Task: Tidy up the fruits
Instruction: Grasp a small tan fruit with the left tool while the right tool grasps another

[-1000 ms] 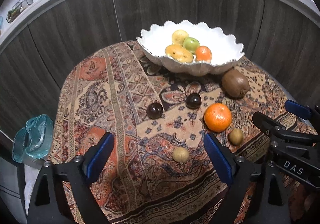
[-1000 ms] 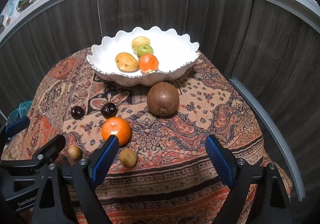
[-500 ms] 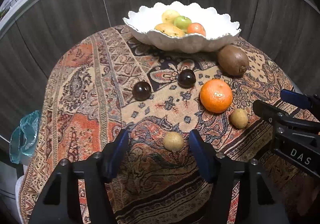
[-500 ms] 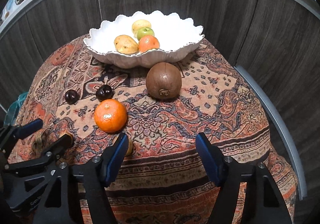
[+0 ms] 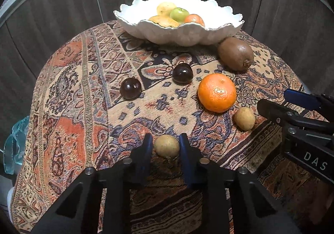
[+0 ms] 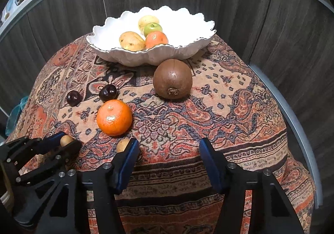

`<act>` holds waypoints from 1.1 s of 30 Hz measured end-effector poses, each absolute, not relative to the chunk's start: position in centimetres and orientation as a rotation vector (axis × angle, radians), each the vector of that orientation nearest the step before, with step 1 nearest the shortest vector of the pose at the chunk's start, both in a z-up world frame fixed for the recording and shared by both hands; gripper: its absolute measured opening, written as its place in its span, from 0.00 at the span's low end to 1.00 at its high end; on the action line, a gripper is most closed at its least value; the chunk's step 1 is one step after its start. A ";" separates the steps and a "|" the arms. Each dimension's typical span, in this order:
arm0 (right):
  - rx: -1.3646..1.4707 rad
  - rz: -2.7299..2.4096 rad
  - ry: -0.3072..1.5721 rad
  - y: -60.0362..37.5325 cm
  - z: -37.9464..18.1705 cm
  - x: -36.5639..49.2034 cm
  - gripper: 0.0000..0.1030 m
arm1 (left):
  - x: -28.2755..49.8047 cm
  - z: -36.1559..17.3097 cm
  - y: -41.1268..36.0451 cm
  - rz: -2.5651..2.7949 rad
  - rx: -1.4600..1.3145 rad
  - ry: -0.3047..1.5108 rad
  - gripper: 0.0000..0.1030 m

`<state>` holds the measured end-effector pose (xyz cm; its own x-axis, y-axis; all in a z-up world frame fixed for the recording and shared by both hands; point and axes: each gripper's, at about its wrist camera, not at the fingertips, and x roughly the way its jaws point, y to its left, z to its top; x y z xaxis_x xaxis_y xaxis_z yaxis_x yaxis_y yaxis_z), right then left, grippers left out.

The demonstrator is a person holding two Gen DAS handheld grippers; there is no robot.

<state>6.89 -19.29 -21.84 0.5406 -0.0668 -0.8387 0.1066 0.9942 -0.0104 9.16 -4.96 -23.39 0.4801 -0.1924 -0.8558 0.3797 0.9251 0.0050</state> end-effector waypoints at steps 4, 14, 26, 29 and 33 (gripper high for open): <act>0.045 -0.094 0.992 -19.2 -21.8 7.0 0.56 | 9.0 -23.3 -5.1 -0.358 0.206 1.006 0.23; 0.026 -0.027 0.997 -17.1 -22.0 7.3 0.53 | 9.3 -22.3 -3.4 -0.316 0.193 0.980 0.23; 0.020 0.030 1.060 -15.2 -24.1 8.0 0.26 | 9.8 -22.1 -1.8 -0.280 0.173 0.971 0.23; 0.016 0.035 1.057 -15.1 -24.0 7.9 0.26 | 9.8 -21.9 -1.8 -0.280 0.171 0.969 0.23; 0.009 0.030 1.051 -15.1 -23.8 7.7 0.26 | 9.7 -21.9 -1.8 -0.279 0.172 0.967 0.23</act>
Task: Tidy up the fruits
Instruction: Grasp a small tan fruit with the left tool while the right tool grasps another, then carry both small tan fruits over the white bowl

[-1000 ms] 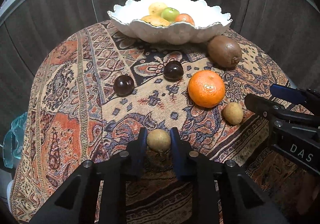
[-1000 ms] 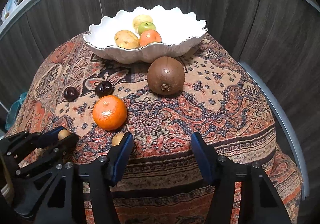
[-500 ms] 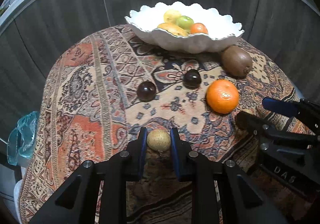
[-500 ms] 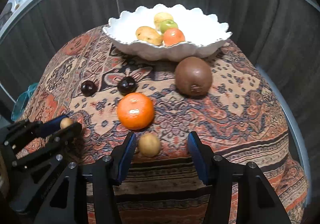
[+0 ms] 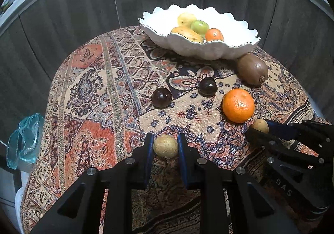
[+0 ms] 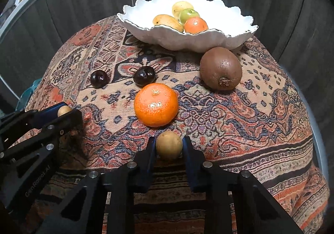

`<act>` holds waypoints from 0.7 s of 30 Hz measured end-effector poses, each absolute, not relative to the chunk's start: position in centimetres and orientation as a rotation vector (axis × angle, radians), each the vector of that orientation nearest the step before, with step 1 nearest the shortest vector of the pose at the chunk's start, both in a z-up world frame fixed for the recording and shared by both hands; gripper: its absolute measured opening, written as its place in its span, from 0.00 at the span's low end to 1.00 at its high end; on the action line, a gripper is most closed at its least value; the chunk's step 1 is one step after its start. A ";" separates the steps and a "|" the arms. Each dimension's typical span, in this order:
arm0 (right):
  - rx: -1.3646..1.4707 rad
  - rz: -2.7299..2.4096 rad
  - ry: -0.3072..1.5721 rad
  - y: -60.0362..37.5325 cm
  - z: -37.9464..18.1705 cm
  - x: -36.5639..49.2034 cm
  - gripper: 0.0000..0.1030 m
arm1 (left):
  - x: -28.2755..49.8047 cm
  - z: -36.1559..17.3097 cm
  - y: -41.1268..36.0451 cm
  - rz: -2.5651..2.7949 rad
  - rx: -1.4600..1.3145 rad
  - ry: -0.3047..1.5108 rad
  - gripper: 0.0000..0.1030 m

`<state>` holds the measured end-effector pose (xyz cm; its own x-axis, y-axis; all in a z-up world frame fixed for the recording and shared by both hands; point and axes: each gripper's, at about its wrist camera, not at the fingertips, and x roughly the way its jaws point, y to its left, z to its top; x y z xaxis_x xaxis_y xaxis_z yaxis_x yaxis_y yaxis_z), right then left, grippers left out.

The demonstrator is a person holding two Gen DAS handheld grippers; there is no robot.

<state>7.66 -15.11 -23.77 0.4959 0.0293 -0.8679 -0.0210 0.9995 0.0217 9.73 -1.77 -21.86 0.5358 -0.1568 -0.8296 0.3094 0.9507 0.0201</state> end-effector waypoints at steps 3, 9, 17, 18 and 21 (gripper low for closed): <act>0.001 0.023 1.040 -15.2 -23.3 7.6 0.26 | 9.8 -21.8 -1.9 -0.278 0.173 0.966 0.23; 0.006 0.004 1.012 -15.5 -22.1 7.5 0.26 | 9.8 -20.6 -2.2 -0.281 0.192 0.938 0.23; 0.017 -0.023 0.973 -16.4 -20.0 7.9 0.26 | 10.3 -19.2 -2.9 -0.297 0.179 0.931 0.23; 0.019 -0.025 0.967 -16.5 -19.7 7.9 0.26 | 10.4 -19.0 -3.1 -0.301 0.173 0.934 0.23; 0.030 -0.033 0.953 -17.0 -19.0 8.2 0.26 | 10.6 -18.3 -3.5 -0.309 0.170 0.923 0.23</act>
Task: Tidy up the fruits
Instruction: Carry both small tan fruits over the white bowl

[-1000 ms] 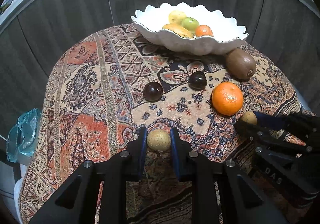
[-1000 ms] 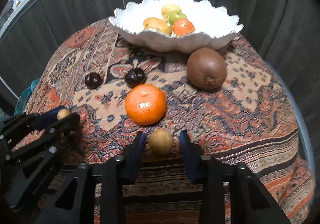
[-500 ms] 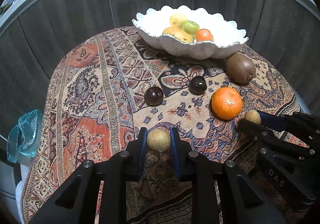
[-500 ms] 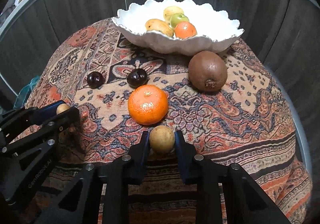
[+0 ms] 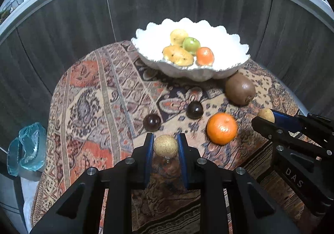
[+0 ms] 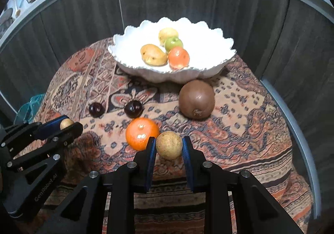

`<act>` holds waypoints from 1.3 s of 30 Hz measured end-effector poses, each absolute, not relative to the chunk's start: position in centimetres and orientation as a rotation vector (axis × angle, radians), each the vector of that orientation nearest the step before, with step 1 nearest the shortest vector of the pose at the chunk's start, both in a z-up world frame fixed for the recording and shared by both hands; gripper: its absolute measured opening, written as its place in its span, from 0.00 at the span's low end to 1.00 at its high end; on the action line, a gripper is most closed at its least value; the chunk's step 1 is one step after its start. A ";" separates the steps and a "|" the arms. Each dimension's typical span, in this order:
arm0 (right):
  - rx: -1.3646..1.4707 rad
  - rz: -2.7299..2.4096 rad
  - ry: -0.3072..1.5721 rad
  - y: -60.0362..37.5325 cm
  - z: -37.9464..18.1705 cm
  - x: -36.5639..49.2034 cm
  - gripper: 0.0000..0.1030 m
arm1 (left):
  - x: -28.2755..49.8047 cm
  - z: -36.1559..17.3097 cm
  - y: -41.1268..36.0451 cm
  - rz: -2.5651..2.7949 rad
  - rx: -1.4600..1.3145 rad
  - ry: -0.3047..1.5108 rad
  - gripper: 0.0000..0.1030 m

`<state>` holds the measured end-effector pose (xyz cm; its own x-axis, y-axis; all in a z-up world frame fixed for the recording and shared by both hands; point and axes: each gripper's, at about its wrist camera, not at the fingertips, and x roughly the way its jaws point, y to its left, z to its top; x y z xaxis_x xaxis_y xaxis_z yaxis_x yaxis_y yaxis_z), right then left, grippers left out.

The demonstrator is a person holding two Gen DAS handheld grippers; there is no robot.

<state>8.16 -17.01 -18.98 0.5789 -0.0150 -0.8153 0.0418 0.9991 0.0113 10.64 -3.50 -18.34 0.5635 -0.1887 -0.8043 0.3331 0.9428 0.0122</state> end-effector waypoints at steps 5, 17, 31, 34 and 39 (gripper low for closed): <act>0.034 -0.049 0.927 -17.9 -17.5 8.9 0.26 | 11.4 -17.3 -4.3 -0.320 0.165 0.908 0.23; 0.040 -0.071 0.862 -20.1 -14.4 12.2 0.26 | 15.3 -14.1 -6.7 -0.342 0.166 0.846 0.23; 0.020 -0.071 0.834 -21.6 -13.5 16.7 0.26 | 20.8 -13.3 -8.1 -0.338 0.152 0.829 0.23; 0.011 -0.066 0.835 -21.8 -13.6 17.9 0.26 | 22.1 -13.6 -8.4 -0.340 0.154 0.832 0.23; 0.000 -0.071 0.841 -22.2 -14.0 19.4 0.26 | 23.8 -14.4 -9.0 -0.334 0.163 0.834 0.23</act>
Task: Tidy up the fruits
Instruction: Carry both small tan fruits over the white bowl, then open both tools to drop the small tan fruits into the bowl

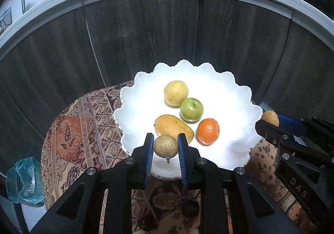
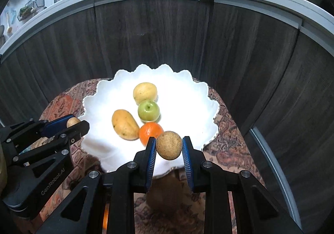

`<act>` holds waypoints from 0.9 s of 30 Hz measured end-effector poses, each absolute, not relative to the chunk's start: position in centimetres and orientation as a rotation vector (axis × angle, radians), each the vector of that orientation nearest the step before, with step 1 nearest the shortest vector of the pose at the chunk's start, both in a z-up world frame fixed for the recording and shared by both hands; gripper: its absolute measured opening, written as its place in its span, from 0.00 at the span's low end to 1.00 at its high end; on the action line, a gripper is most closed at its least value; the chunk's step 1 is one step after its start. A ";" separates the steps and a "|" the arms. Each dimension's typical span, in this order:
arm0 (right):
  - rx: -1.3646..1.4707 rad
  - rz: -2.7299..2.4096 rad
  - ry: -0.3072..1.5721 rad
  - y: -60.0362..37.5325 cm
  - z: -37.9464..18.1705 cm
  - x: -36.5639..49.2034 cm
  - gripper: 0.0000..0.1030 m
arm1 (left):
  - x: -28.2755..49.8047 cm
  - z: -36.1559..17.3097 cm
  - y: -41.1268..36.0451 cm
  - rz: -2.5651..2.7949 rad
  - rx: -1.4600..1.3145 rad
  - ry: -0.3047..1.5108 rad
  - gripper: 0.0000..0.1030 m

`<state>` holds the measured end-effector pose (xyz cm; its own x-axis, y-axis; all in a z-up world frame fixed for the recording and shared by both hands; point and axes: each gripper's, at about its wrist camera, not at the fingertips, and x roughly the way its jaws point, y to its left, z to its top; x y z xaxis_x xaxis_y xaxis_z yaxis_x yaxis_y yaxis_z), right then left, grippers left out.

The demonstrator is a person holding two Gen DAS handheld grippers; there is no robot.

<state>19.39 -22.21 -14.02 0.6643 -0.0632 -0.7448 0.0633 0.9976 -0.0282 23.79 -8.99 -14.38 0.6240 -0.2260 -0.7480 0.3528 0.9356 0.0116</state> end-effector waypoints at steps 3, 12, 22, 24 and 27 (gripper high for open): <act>0.000 -0.075 0.850 -22.6 -14.4 20.1 0.26 | 24.4 -14.8 -9.2 -0.336 0.165 0.840 0.23; 0.006 -0.078 0.896 -23.3 -16.2 21.7 0.26 | 25.8 -16.2 -9.7 -0.331 0.174 0.874 0.23; 0.006 -0.091 0.929 -23.6 -17.4 22.2 0.26 | 26.3 -17.3 -9.5 -0.319 0.178 0.913 0.25; -0.006 -0.101 0.922 -23.6 -17.2 22.2 0.28 | 26.2 -17.2 -9.5 -0.314 0.183 0.910 0.33; -0.013 -0.132 0.911 -23.8 -16.8 22.0 0.46 | 25.9 -16.8 -9.3 -0.293 0.190 0.896 0.46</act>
<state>22.04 -23.82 -16.82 0.6056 -0.1196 -0.7868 0.1082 0.9918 -0.0675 25.93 -9.33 -16.79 0.5891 -0.1714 -0.7897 0.3286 0.9436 0.0402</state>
